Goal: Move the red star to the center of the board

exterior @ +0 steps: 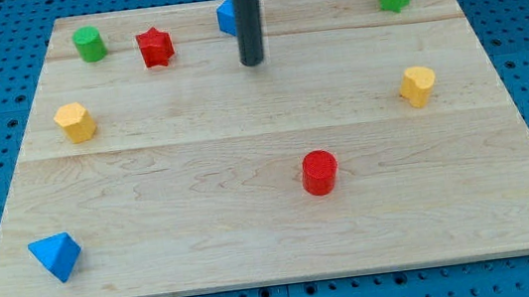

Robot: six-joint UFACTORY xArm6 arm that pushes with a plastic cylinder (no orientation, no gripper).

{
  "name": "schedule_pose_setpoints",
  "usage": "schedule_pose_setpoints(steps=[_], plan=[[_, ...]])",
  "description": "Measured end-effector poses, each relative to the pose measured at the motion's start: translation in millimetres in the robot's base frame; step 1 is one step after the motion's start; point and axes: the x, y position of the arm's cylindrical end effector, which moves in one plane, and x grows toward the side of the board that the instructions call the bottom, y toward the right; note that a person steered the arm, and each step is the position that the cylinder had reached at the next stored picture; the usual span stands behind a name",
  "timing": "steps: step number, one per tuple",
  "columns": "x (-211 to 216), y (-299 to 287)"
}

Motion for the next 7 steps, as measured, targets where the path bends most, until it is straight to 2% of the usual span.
schedule_pose_setpoints(steps=[2, 3, 4, 5, 6, 7], plan=[[-83, -92], [-71, -133], [-14, -117], [19, -76], [29, -39], [58, -36]])
